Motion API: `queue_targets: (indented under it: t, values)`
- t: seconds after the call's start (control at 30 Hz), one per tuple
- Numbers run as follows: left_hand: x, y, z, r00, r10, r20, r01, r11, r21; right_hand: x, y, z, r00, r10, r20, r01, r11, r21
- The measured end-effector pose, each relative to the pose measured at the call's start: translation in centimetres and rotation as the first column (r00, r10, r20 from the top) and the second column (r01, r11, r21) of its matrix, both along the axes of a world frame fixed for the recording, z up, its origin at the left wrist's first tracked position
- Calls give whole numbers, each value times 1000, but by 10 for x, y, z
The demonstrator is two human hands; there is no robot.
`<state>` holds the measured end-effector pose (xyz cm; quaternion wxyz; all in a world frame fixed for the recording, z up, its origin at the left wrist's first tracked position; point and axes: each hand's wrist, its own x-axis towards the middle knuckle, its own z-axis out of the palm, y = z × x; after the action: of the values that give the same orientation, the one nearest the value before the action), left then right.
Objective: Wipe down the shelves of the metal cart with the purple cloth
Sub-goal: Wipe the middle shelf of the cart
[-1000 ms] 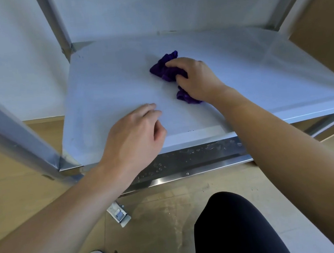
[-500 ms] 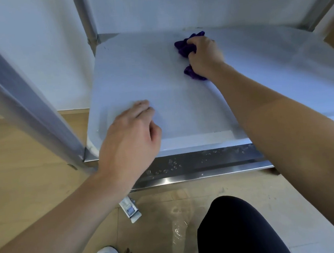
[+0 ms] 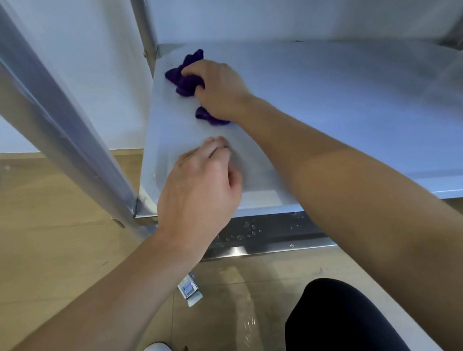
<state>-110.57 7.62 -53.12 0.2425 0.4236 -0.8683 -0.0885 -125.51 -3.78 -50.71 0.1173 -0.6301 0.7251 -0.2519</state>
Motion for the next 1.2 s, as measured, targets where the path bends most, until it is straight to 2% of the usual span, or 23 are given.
queue_targets:
  t: [0.2, 0.53, 0.63, 0.9, 1.2]
  values:
    - [-3, 3, 3, 999, 28, 35, -24, 993, -113, -10, 33, 1, 998, -35, 47, 37, 999, -37]
    - [-15, 13, 15, 951, 94, 295, -46, 985, -165, -58, 105, 0, 969, -205, 137, 214, 976, -52]
    - [-25, 17, 19, 945, 120, 305, -59, 978, -202, -71, 119, -1, 960, -230, 157, 242, 968, -61]
    - [-92, 52, 21, 976, -140, 167, 177, 955, -236, -106, 148, -3, 949, -316, -11, 312, 941, -131]
    - [-154, 83, 14, 911, -400, 101, 413, 885, -215, -194, 229, -3, 821, -569, -43, 564, 821, -90]
